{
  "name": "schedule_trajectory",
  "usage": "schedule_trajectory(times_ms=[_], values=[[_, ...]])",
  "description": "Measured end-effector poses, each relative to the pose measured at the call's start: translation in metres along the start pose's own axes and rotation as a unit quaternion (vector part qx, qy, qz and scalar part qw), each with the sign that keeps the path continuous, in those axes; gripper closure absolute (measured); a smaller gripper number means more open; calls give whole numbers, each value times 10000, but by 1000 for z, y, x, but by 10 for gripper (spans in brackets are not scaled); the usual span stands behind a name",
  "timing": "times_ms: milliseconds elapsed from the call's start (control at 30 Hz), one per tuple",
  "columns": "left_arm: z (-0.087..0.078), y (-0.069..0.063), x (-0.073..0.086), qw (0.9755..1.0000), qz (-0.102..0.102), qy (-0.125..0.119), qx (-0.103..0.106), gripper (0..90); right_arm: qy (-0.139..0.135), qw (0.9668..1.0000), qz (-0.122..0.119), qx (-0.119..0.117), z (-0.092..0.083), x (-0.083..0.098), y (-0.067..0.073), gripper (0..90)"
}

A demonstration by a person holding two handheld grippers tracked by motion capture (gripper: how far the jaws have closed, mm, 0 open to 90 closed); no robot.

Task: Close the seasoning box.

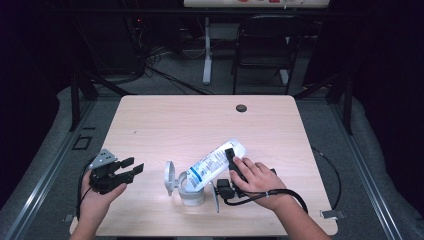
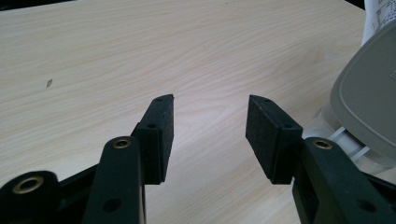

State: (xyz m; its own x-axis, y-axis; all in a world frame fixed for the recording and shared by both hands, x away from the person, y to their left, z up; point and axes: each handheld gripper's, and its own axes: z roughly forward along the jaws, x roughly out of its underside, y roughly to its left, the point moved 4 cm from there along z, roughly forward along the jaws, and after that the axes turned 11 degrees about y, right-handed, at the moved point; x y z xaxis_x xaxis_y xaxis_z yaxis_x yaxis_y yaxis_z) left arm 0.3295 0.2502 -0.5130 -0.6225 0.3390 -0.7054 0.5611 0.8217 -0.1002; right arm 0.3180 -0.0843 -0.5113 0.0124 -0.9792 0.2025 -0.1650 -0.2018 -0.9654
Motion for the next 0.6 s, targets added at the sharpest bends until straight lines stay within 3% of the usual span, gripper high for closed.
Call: schedule_trajectory(times_ms=[400,600], values=[[0,1,0,10000,19,21,1,523,6,10000,-41,15,-2,1,2,617],[0,1,0,10000,19,16,0,523,-123,9999,-5,58,-2,1,2,626]])
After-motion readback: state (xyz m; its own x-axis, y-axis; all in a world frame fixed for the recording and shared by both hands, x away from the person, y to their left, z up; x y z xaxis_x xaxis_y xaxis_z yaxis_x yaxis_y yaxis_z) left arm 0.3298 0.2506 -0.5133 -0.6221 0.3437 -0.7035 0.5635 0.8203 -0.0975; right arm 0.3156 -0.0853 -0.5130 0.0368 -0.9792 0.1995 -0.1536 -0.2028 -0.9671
